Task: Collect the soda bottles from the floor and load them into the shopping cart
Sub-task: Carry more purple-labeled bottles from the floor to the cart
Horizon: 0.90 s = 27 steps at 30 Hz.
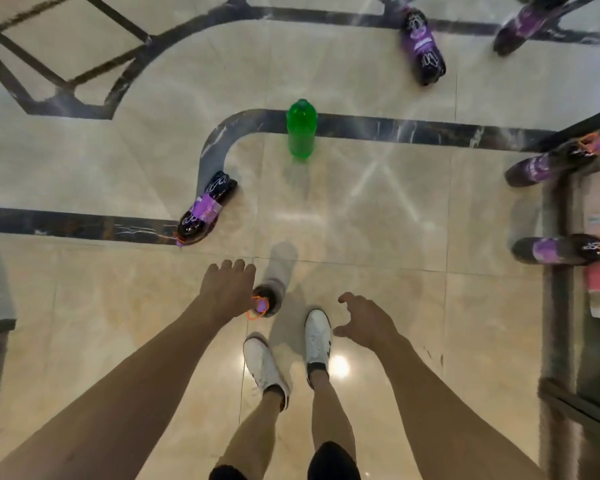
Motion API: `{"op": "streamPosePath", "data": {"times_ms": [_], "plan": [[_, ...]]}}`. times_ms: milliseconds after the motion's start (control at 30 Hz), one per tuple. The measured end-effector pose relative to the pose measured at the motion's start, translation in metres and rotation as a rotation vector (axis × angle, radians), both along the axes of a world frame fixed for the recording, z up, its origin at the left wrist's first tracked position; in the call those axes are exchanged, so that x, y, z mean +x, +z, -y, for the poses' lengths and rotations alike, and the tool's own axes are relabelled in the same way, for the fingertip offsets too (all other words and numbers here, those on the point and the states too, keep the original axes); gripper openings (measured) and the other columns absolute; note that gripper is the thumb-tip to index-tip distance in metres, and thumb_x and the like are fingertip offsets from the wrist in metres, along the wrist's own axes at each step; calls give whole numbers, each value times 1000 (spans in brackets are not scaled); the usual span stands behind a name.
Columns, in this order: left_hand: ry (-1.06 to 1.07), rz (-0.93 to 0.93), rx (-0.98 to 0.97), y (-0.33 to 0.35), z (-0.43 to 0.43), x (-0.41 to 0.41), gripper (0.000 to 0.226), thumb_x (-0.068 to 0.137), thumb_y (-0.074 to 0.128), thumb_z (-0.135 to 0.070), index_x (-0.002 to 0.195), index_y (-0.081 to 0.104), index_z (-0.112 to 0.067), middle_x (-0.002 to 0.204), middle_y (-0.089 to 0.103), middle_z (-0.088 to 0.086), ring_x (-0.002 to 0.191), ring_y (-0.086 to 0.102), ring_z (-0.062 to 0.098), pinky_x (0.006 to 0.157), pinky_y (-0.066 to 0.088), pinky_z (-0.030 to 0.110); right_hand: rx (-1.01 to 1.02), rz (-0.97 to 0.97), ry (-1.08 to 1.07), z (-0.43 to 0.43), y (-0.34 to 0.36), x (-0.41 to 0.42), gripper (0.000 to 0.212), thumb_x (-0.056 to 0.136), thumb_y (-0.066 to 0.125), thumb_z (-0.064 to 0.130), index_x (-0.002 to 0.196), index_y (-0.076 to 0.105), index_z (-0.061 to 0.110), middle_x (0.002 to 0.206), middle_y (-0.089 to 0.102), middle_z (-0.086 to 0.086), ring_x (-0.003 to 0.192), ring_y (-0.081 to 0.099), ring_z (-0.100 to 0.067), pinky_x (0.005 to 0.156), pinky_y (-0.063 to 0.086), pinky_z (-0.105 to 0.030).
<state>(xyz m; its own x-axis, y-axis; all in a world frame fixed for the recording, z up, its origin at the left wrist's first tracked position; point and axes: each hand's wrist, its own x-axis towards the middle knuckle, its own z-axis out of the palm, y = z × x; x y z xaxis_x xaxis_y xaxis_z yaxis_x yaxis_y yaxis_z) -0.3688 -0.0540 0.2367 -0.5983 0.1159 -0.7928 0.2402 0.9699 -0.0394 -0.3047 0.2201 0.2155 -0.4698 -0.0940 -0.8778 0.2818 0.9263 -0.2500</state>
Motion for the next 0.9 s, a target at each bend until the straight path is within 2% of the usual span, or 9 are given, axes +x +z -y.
{"op": "streamPosePath", "data": {"times_ms": [200,333,400,467,533,633,700,800,900], "plan": [[333,124,-13,-167,-29,-1,72,90,48,-74,130,54,-15,127,54,8,121,52,32,92,41,41,-43,34,-33,0,-151,15,72,89,80,43,149,44,24,139,57,-6,127,54,-27,99,50,-40],[467,283,-15,-246,-52,2,83,80,65,-75,135,51,-15,129,53,10,124,53,32,98,47,40,-37,55,-17,-2,-223,31,69,89,77,43,148,44,26,136,56,-3,126,53,-25,95,50,-38],[549,340,-89,-273,-48,10,100,63,78,-75,138,47,-16,125,54,10,119,57,32,96,52,44,-43,63,-13,-1,-244,38,70,90,76,42,149,43,27,137,55,-1,127,51,-24,95,49,-38],[643,375,-138,-289,-36,20,108,51,87,-66,137,46,-16,114,57,7,107,61,31,89,55,44,-49,87,-3,2,-258,44,72,90,75,41,151,41,27,139,54,0,128,51,-23,96,49,-38],[708,371,-125,-293,-24,26,98,52,89,-55,131,48,-15,100,59,4,92,63,26,83,58,38,-44,110,0,5,-264,45,73,89,76,40,152,40,28,140,54,0,128,51,-22,97,48,-38],[735,362,-80,-295,2,38,89,56,90,-51,126,50,-13,93,59,1,83,64,21,78,58,33,-50,127,30,19,-270,38,73,89,77,40,151,41,27,138,55,-1,128,51,-23,97,49,-38],[718,379,-56,-295,25,50,81,60,90,-49,120,49,-13,91,57,0,83,62,19,73,54,30,-70,115,57,35,-273,27,72,89,78,40,150,43,26,137,56,-2,127,51,-24,98,49,-38],[628,412,-11,-294,64,74,66,66,88,-52,111,50,-22,103,54,0,101,61,23,85,56,34,-93,69,132,63,-283,9,74,90,78,39,153,41,27,139,55,-1,129,50,-24,97,47,-36],[569,341,11,-302,105,99,94,60,83,-67,130,41,-20,109,50,-2,97,60,21,77,54,33,-119,38,242,98,-300,-8,74,91,76,35,155,39,27,143,51,-2,130,48,-24,93,44,-35]]}}
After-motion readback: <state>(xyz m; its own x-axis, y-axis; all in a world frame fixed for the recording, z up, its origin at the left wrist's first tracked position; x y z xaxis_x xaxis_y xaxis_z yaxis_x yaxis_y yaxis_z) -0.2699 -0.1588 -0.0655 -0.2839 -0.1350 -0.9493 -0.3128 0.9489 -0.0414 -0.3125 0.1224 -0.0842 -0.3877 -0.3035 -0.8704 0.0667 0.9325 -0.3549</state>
